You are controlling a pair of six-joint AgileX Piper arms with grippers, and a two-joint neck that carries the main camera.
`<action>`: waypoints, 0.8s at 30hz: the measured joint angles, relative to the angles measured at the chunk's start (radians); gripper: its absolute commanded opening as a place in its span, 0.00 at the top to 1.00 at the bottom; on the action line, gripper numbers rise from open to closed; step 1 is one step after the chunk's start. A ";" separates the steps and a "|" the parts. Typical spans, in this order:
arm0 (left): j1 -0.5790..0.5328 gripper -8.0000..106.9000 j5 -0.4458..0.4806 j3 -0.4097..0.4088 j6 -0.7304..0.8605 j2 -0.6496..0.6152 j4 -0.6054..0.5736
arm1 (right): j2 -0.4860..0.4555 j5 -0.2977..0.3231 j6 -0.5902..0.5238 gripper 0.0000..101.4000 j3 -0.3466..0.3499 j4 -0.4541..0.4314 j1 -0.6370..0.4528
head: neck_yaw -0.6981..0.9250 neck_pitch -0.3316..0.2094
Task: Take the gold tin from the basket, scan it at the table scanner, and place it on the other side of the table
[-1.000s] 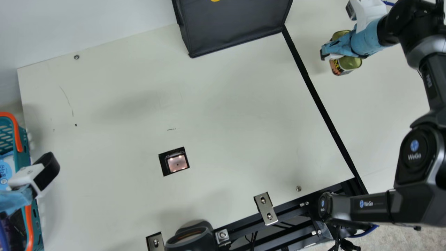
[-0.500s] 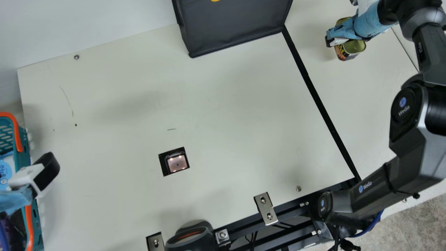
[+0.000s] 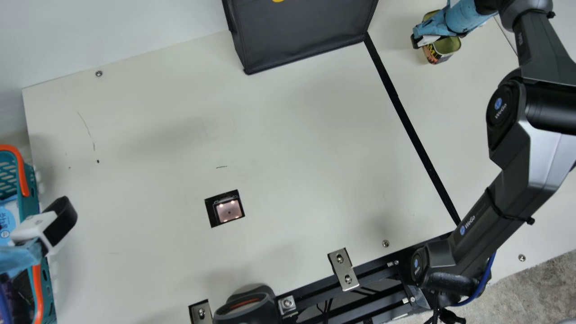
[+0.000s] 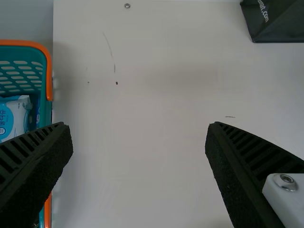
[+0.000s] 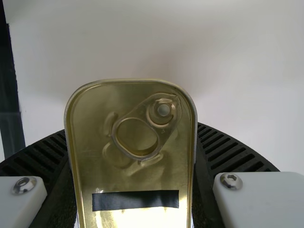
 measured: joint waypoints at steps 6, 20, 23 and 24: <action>0.000 0.15 0.000 0.000 0.000 0.000 0.000 | 0.046 0.004 -0.020 0.90 -0.043 0.003 0.017 | 0.000 0.000; 0.000 0.15 0.000 0.000 0.000 0.000 0.000 | 0.088 0.008 -0.038 0.44 -0.070 0.012 0.032 | 0.000 0.000; 0.000 0.15 0.000 0.000 0.000 0.000 0.000 | 0.090 0.004 -0.046 0.34 -0.069 0.018 0.032 | 0.000 0.000; 0.000 0.15 0.000 0.000 0.000 0.000 0.000 | 0.090 0.003 -0.046 0.31 -0.066 0.018 0.032 | 0.000 0.000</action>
